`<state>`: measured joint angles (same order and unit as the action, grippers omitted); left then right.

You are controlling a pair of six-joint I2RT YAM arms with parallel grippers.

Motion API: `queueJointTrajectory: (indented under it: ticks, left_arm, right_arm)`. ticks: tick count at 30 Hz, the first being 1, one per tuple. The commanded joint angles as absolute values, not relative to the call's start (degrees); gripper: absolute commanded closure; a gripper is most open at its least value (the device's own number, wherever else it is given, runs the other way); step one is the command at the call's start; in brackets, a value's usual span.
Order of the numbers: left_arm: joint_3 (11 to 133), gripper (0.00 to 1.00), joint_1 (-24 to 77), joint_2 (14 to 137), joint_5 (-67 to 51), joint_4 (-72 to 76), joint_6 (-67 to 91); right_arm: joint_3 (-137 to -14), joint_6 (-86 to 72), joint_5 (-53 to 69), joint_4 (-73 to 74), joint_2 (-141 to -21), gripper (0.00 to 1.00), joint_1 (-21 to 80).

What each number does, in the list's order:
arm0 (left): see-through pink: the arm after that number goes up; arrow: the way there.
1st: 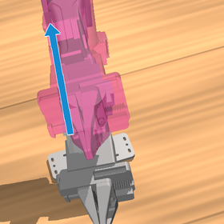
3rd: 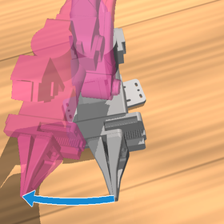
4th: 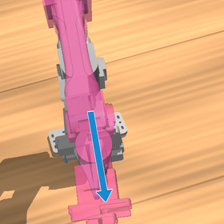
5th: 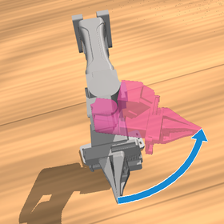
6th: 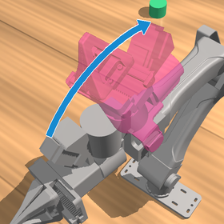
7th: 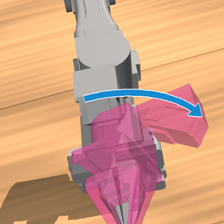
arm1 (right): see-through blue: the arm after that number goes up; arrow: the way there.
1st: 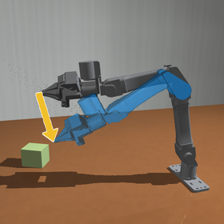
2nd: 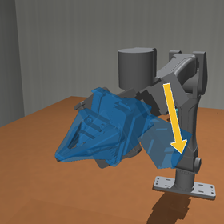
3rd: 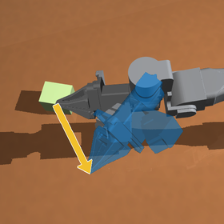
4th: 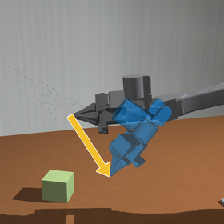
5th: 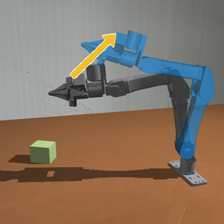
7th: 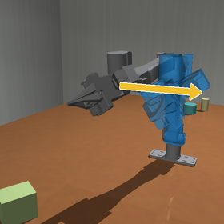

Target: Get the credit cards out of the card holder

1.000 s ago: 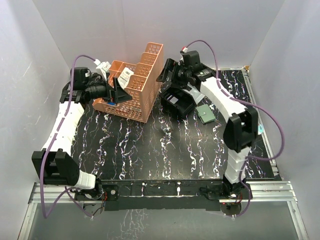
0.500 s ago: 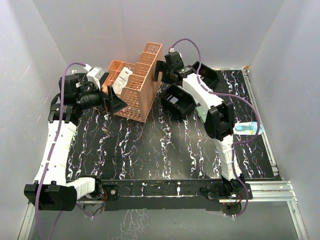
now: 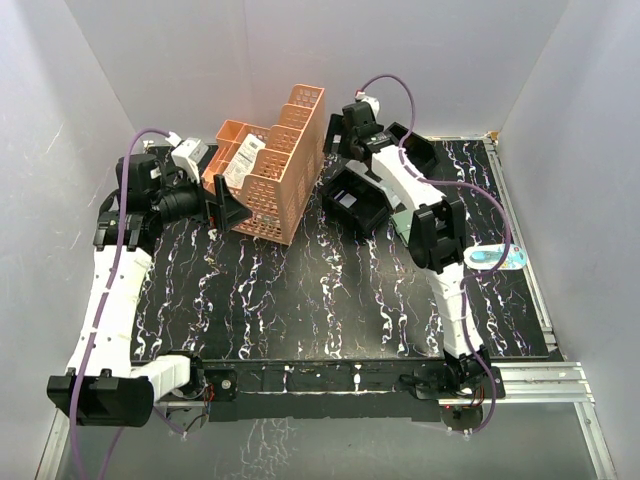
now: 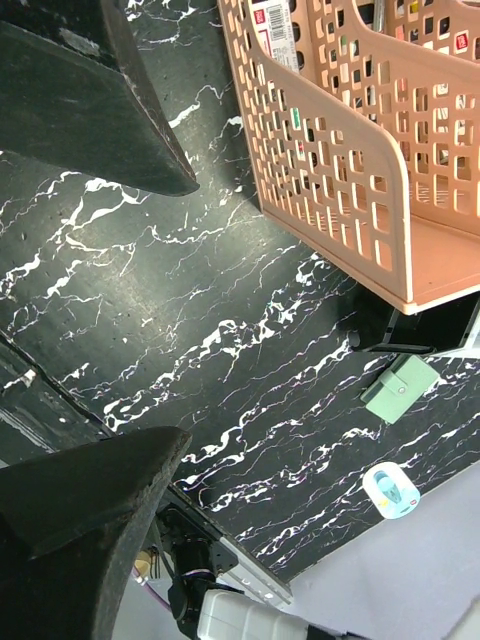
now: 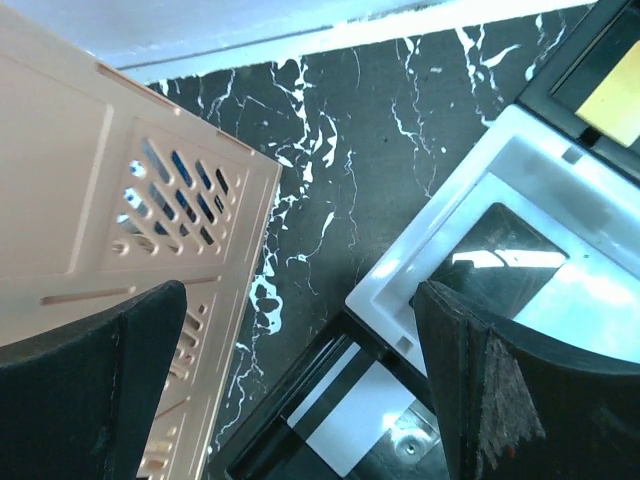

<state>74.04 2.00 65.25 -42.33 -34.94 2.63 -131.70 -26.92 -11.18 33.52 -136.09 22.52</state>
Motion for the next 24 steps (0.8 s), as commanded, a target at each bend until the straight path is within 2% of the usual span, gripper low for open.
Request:
queueJointTrajectory:
  ticks: [1,9,24]
  left_arm:
    - [73.45,0.01,2.11,61.55,-42.13,-35.43,3.61]
    - [72.15,0.01,2.12,60.63,-42.01,-33.85,4.65]
    - [72.09,0.01,2.12,61.22,-44.39,-31.73,5.77]
  right_arm:
    - [-135.41,-27.42,-8.68,28.17,-139.08,0.02,23.41]
    - [-134.13,-25.34,2.22,22.50,-139.95,0.02,26.47]
    - [-137.29,-17.23,7.38,22.59,-142.22,0.02,32.06]
